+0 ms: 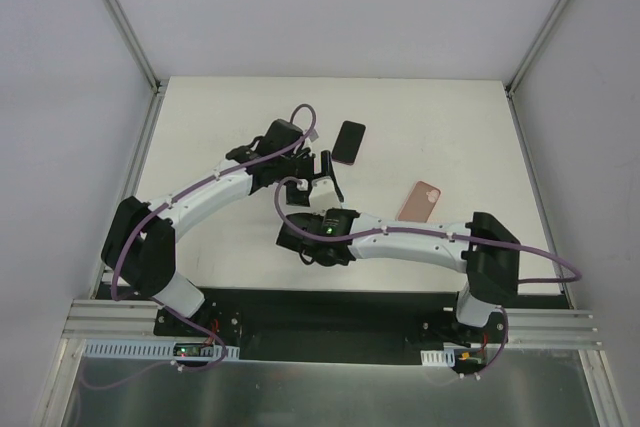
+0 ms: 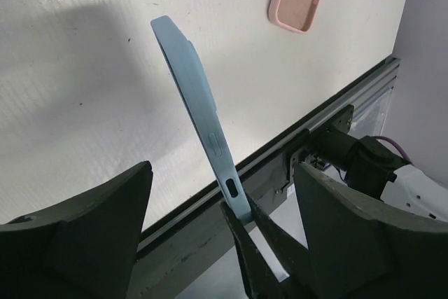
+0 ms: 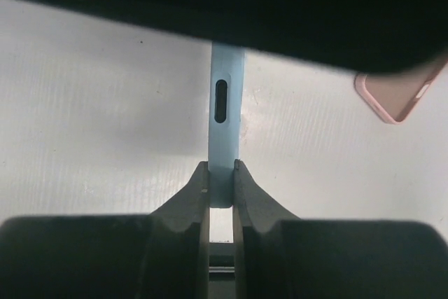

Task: Take the phone out of the phone case
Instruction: Adjust the phone, then remove the phone case from the phone.

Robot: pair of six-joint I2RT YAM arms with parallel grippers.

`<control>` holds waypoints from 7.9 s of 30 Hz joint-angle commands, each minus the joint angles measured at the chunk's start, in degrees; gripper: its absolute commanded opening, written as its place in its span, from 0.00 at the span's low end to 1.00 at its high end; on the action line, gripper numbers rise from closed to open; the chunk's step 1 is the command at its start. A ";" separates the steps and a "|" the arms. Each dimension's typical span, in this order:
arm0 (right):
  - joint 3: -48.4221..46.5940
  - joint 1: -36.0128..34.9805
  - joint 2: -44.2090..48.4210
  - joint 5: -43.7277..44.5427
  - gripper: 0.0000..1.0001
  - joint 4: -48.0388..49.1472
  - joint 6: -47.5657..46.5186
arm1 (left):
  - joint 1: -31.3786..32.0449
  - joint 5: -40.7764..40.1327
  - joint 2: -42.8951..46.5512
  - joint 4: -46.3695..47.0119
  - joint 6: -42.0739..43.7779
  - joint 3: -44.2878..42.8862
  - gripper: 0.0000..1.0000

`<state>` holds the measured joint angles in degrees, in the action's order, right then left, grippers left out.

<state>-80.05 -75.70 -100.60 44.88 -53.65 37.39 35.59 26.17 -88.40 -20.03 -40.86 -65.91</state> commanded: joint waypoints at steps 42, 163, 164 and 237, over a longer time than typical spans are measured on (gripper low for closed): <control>51.49 27.80 42.59 -54.64 0.02 87.83 9.72 | -17.67 34.29 0.07 68.72 -30.68 28.47 0.89; 36.01 16.99 38.53 -28.80 0.41 44.76 1.90 | -18.89 34.38 7.37 75.65 -42.45 23.54 0.00; 36.45 16.99 41.24 -27.93 0.41 46.16 1.99 | -18.98 34.21 7.10 76.36 -43.59 23.72 0.00; 40.94 19.36 47.16 -36.97 0.42 62.44 0.93 | -19.42 34.65 7.28 75.67 -42.90 24.25 0.00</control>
<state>-37.01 -56.34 -52.64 8.84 6.22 38.94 16.38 59.90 -82.61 51.59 -83.18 -40.56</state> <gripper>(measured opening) 0.425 0.113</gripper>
